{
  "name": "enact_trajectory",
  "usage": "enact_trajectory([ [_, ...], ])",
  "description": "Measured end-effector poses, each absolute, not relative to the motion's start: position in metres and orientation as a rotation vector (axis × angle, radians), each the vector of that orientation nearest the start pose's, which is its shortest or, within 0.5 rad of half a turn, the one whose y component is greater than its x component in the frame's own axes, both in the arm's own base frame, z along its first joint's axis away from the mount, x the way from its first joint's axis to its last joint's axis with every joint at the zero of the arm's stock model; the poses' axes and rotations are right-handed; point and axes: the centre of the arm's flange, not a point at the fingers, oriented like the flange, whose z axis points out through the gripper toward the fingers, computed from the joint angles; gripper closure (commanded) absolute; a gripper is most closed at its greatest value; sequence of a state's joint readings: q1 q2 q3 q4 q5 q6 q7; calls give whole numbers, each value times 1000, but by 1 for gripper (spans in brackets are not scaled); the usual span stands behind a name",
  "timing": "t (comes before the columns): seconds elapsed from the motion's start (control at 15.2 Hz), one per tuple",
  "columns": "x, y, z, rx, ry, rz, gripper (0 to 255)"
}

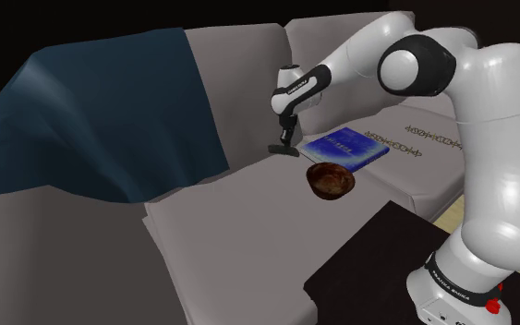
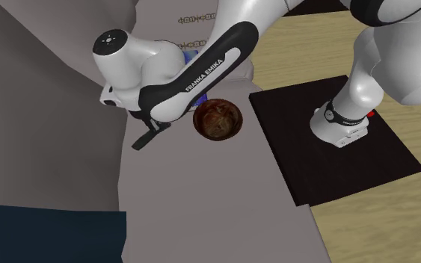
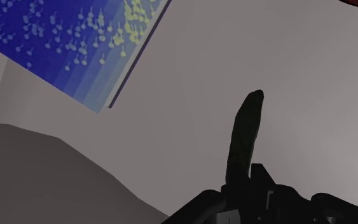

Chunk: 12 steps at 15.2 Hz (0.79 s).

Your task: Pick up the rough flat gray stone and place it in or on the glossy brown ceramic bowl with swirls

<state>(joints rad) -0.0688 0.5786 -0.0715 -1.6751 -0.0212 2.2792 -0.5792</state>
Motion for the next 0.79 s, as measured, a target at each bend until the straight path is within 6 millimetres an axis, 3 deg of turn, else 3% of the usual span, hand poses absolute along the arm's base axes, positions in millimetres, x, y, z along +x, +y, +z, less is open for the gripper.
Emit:
enact_trajectory([
  [0.79, 677, -90, 331, -3117, -737, -9, 255],
])
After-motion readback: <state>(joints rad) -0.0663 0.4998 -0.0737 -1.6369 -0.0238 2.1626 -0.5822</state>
